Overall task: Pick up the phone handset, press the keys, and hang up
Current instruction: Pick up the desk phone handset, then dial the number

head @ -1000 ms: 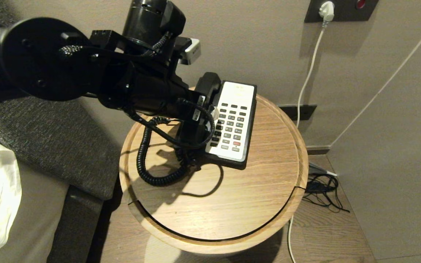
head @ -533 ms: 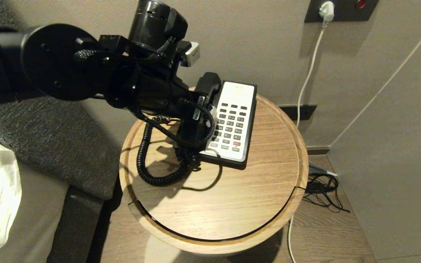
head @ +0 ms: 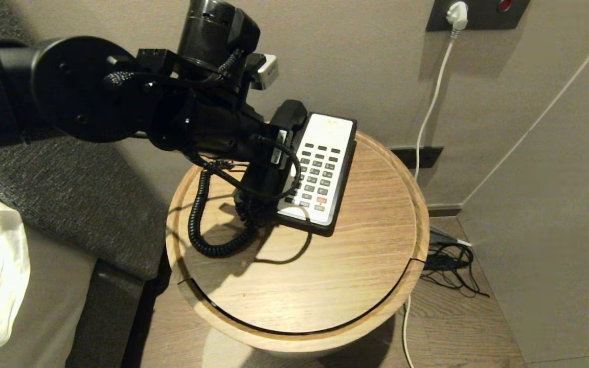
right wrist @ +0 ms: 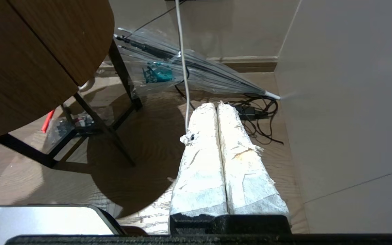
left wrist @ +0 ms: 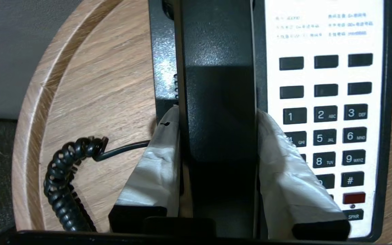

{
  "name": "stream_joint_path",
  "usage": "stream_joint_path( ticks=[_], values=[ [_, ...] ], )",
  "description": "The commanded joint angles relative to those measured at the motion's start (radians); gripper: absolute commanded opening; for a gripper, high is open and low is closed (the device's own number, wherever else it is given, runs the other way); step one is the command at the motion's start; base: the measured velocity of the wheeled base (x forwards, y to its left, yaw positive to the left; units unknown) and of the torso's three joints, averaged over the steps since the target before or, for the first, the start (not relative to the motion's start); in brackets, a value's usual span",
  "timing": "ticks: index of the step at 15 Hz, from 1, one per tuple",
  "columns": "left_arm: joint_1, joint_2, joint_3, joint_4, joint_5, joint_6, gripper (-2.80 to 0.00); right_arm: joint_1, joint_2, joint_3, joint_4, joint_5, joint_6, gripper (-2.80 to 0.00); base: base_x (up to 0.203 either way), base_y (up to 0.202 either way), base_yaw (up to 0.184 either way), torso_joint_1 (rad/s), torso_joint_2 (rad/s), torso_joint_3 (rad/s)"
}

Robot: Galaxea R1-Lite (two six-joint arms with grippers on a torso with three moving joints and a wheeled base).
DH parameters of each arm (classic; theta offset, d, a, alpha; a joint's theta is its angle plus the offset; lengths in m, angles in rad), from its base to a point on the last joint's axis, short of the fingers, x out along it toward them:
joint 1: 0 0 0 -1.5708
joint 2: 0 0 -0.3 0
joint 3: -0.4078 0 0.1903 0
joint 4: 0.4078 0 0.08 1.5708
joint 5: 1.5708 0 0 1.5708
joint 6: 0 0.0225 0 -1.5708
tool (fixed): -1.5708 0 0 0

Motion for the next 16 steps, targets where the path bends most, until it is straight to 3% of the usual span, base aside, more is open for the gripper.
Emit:
stream_joint_path(
  ticks=[1,10,16],
  values=[
    [-0.002,-0.015,0.007,0.002,0.001,0.000,-2.80,0.000,0.001,0.000,0.000,0.000,0.000,-2.80,0.000,0.000,0.000,0.000,0.00,0.000],
    [-0.011,-0.152,0.030,0.013,0.000,-0.002,-2.80,0.000,0.001,0.000,0.000,0.000,0.000,-2.80,0.000,0.000,0.000,0.000,0.00,0.000],
    [-0.043,-0.361,0.067,0.023,-0.003,-0.066,-2.80,0.000,0.001,0.000,0.000,0.000,0.000,-2.80,0.000,0.000,0.000,0.000,0.00,0.000]
  ],
)
